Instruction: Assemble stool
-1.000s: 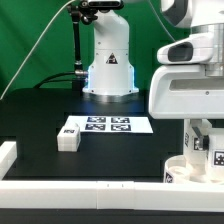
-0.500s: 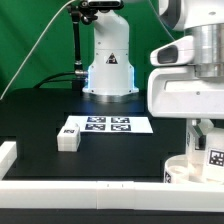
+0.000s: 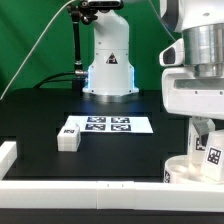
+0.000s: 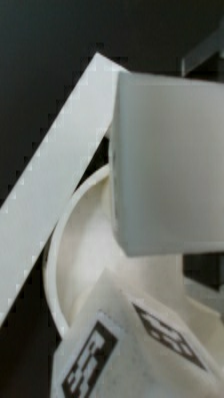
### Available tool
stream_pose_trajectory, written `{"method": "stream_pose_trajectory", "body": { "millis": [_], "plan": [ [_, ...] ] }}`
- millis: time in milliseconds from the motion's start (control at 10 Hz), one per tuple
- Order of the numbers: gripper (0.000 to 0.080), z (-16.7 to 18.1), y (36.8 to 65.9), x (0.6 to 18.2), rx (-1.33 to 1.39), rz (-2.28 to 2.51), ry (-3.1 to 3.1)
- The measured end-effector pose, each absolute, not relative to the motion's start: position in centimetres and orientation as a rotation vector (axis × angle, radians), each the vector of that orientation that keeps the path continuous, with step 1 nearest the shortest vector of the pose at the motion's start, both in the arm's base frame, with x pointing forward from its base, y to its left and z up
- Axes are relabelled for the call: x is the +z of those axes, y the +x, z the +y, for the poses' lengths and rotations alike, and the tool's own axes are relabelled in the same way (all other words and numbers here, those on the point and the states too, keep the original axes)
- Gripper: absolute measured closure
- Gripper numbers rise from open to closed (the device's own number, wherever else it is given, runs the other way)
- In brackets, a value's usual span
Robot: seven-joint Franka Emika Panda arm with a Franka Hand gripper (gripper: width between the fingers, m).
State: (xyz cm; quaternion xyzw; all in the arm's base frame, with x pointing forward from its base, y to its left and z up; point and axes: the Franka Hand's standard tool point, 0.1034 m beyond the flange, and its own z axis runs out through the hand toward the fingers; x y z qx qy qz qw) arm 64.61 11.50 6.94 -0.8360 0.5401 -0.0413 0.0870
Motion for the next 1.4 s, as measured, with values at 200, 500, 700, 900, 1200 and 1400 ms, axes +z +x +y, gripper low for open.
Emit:
{"method": "stream_pose_trajectory", "body": {
  "millis": [200,500,700,900,1200,1400],
  "plan": [
    [0.0456,11.6,64.6,6.9,-0.091,1.761,-2.364],
    [0.0447,11.7,64.6,6.9,-0.089,1.758,-2.362],
    [0.0277,11.7,64.9,7.9,-0.120,1.611,-2.456],
    [0.0155,11.9,65.4,9.1,-0.152,1.482,-2.525],
    [0.0151,12.4,65.3,9.3,-0.207,1.086,-2.729],
    [0.0151,12.3,65.3,9.2,-0.230,0.875,-2.815]
  ]
}}
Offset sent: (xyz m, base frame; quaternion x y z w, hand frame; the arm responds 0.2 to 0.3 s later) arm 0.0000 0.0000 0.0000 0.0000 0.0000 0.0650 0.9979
